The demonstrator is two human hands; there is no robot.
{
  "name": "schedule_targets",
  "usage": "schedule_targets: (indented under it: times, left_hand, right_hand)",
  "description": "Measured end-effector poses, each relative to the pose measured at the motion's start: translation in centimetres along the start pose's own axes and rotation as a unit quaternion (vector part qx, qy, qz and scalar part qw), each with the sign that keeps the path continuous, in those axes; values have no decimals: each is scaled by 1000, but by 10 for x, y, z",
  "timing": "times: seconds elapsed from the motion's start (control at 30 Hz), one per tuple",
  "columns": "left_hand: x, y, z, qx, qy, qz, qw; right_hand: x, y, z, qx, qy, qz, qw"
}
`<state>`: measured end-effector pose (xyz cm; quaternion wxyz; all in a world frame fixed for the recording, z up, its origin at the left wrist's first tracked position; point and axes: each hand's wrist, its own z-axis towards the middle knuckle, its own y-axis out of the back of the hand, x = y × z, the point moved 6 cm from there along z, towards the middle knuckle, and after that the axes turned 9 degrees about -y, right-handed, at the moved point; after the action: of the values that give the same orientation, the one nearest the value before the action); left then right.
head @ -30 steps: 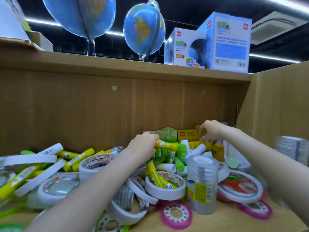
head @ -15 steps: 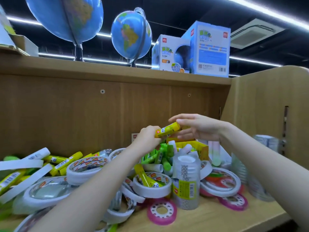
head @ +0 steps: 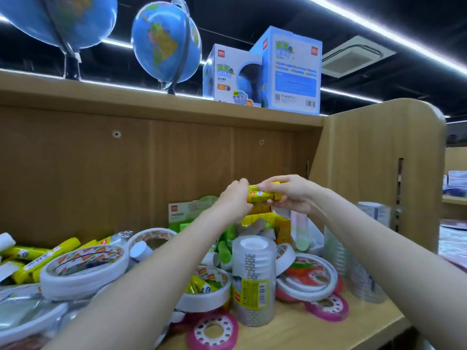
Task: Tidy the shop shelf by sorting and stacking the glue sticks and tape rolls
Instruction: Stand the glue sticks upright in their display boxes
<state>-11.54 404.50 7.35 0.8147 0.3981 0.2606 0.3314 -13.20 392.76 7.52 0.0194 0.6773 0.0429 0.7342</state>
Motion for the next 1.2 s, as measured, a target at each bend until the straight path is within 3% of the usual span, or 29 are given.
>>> schedule_targets:
  times: [0.07, 0.13, 0.17, 0.2, 0.27, 0.4, 0.53, 0.67, 0.93, 1.0, 1.1, 1.2]
  left_hand:
    - [9, -8, 3, 61, 15, 23, 998]
    - [20, -15, 2, 126, 5, 88, 988]
    - [24, -18, -2, 153, -3, 117, 981]
    - [26, -22, -5, 177, -11, 132, 975]
    - [29, -29, -11, 201, -27, 134, 970]
    - [32, -31, -14, 181, -45, 110, 976]
    - [32, -21, -19, 147, -37, 74, 986]
    - [34, 7, -34, 116, -27, 80, 990]
    - [56, 100, -156, 49, 51, 73, 995]
    - [75, 119, -196, 71, 94, 91, 989]
    - [107, 141, -249, 104, 164, 156, 968]
    - [130, 159, -280, 150, 217, 164, 951]
  right_hand:
    - [0, 24, 9, -121, 32, -132, 983]
    - [8, 53, 15, -284, 63, -364, 885]
    - [7, 62, 18, -320, 64, -424, 845]
    - [2, 66, 23, -324, 48, -455, 828]
    - [-18, 68, 34, -286, -7, -496, 820]
    - [-37, 54, 39, -201, -54, -543, 813]
    - [-19, 54, 31, -203, -66, -513, 831]
    - [8, 37, 13, -178, -12, -505, 845]
    - [44, -94, -39, 18, 159, -443, 882]
    - [44, -144, -53, 89, 174, -442, 875]
    - [32, -212, -63, 181, 170, -487, 837]
    - [21, -268, -55, 206, 215, -542, 786]
